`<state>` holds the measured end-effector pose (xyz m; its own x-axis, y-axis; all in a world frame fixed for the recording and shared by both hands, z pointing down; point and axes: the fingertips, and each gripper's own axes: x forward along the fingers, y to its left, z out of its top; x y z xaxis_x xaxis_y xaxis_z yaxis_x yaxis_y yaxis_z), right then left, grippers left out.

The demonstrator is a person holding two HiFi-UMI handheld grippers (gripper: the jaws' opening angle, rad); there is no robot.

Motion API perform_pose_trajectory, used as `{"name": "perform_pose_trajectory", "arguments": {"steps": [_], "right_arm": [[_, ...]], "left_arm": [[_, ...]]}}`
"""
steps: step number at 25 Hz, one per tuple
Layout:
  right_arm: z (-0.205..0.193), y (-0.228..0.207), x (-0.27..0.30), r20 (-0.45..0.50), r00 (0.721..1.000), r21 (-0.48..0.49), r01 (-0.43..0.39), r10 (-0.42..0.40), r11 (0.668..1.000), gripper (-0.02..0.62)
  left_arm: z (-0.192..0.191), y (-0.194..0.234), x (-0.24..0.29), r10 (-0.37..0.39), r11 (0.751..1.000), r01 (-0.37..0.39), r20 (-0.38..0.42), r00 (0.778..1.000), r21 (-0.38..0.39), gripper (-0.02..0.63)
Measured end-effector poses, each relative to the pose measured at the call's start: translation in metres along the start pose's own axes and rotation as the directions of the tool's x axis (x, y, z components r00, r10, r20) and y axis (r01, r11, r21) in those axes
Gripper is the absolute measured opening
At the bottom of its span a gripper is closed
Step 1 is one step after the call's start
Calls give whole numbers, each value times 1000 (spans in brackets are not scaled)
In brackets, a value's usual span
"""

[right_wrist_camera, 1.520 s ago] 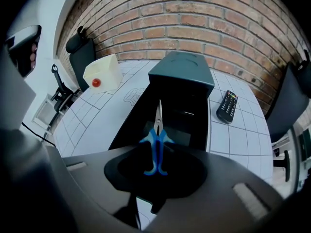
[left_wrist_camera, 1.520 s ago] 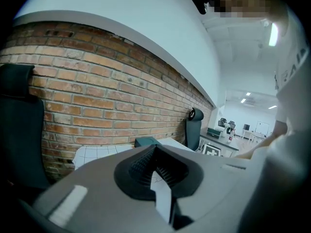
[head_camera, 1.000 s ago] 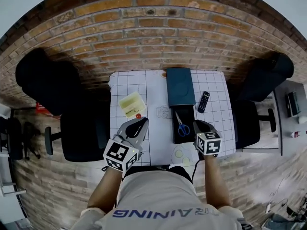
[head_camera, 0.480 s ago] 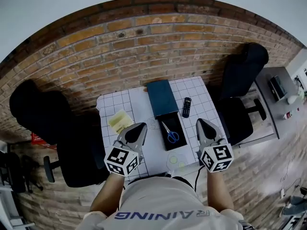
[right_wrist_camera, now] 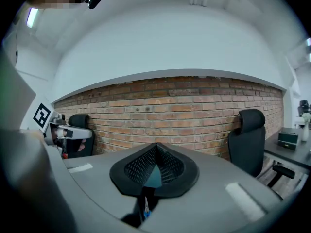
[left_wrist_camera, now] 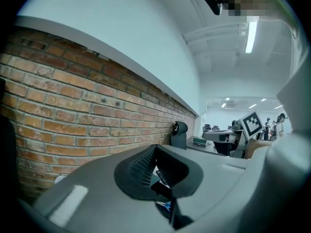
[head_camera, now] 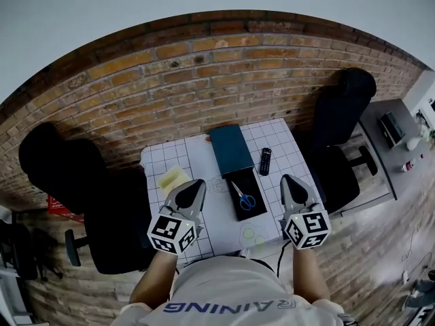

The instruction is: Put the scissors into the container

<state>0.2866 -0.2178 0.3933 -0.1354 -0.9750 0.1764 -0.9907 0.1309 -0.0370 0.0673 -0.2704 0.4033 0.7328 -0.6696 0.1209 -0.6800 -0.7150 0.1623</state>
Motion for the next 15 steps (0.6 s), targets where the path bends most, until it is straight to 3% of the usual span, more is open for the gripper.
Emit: {"name": "perform_pose_trajectory", "arguments": {"steps": [15], "right_arm": [[-1,8,3,-3,1000,-1,-18,18,1000,15]], "left_arm": [[2,4,-5,10,1000,-10,1,1000,-5,2]]}}
